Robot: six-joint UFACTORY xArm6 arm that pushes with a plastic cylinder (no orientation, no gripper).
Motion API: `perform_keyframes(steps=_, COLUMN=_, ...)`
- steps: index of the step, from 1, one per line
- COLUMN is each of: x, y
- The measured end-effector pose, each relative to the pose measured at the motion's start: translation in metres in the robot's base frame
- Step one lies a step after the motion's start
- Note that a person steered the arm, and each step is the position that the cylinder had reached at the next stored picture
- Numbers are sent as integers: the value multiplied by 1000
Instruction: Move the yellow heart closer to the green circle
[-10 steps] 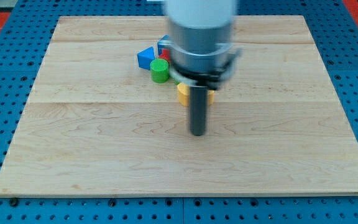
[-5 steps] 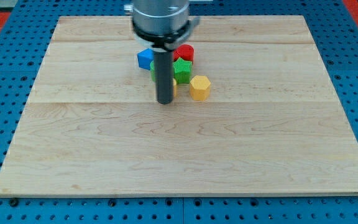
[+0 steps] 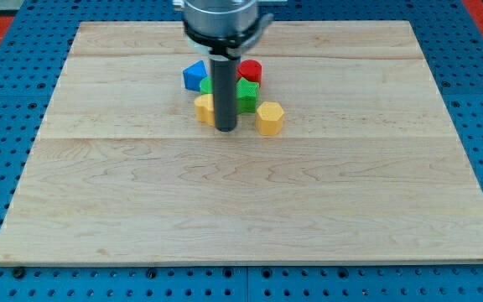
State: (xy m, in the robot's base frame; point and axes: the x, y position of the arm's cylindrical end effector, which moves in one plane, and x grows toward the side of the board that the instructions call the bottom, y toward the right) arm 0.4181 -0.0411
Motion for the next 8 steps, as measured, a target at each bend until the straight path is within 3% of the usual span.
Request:
perform_keyframes(steps=2, x=-6, y=-75)
perform_keyframes(steps=3, x=-17, y=-83)
perform_keyframes(steps=8, x=-84, y=-48)
